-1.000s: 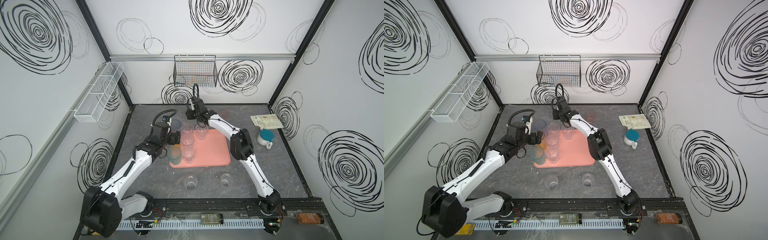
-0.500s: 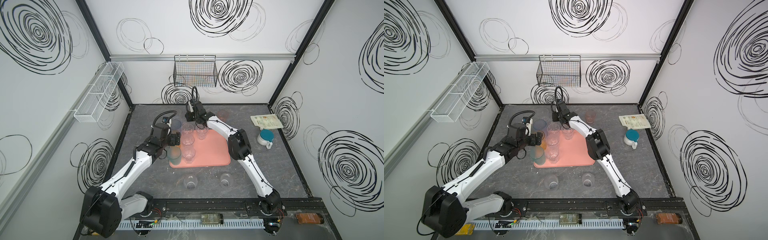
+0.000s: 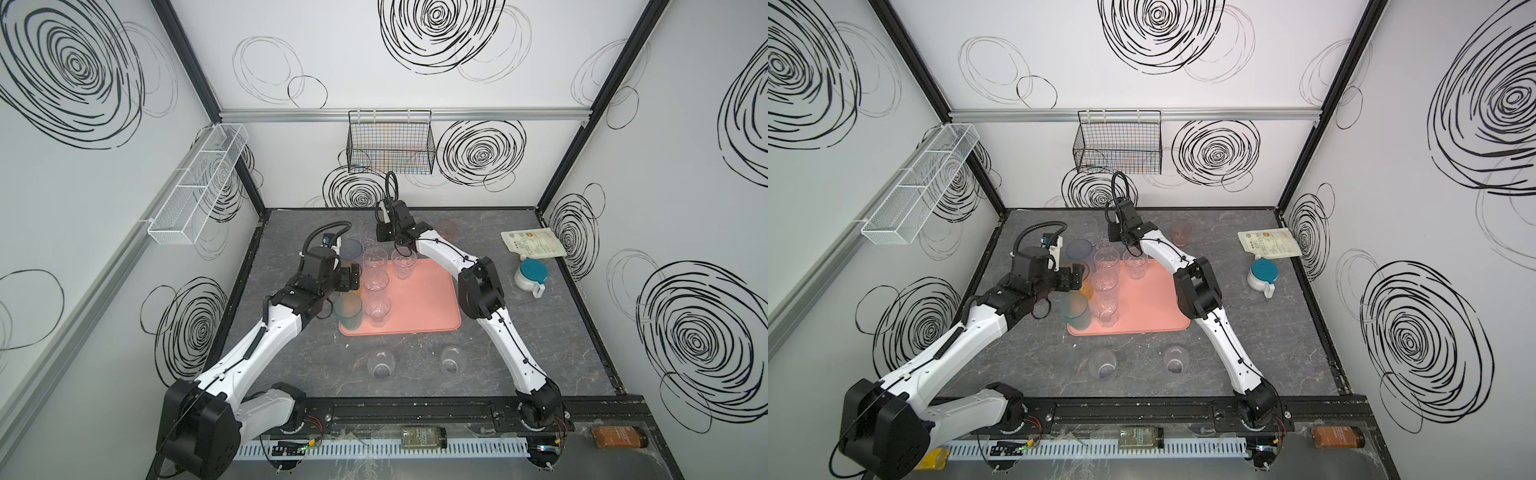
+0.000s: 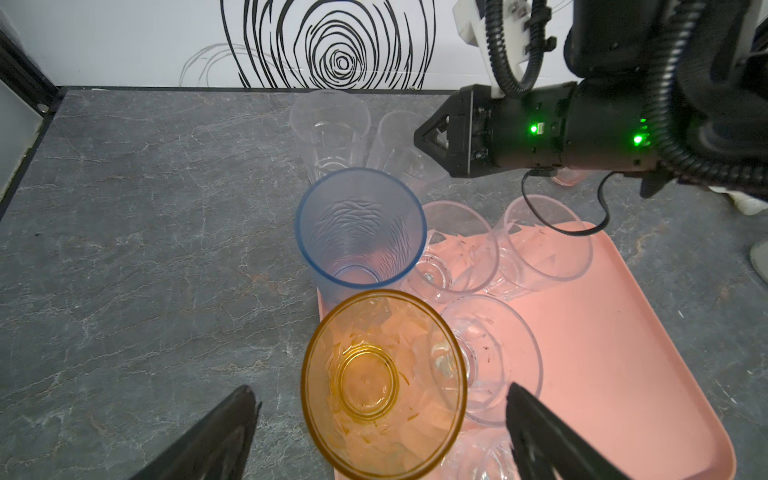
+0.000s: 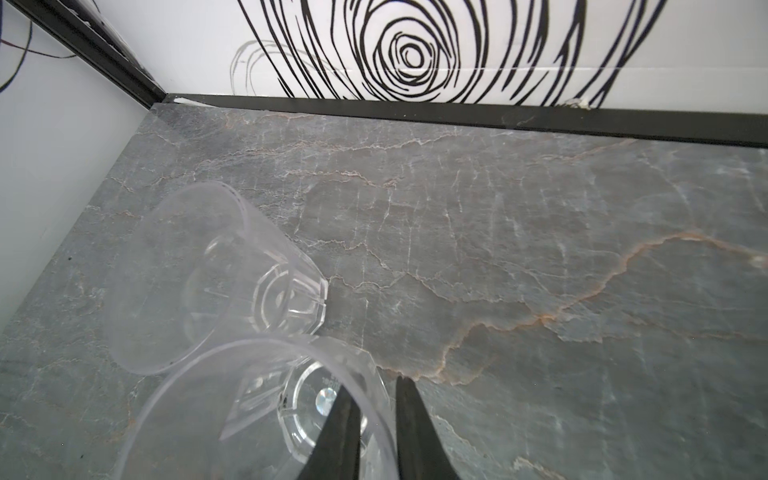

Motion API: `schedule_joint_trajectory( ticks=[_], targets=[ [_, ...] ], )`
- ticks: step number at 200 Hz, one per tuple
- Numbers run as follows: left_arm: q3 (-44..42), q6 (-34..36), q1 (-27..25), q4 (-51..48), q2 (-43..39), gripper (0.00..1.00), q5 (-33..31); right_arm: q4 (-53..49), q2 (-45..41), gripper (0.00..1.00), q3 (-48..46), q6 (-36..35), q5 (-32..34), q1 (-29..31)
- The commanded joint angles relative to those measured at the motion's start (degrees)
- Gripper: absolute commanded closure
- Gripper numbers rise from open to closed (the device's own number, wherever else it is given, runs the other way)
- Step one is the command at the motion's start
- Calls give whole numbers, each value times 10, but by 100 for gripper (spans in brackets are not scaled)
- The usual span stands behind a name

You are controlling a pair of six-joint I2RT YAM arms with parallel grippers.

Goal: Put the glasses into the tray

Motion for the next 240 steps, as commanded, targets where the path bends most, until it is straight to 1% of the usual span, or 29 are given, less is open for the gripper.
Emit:
schedule_joint_trajectory(
  ticks=[1,69,112,166,202,240],
  targets=[
    [-12,-12,-3,24,-13,4,7,-19,-52,83,6,-18,16,-5],
    [-11,-11,-2,22,-18,4,2,-18,-96,86,-6,-17,11,-16],
    [17,15,-2,6,-22,4,-26,-16,-133,86,-17,-13,15,-22],
    [57,36,0,-16,-22,4,-49,9,-200,87,-99,-14,29,-22],
    [104,61,-5,-47,-18,4,-95,25,-259,87,-160,-24,43,-21],
    [144,88,-26,-67,-15,4,-146,31,-325,87,-216,-33,65,-23]
  ],
)
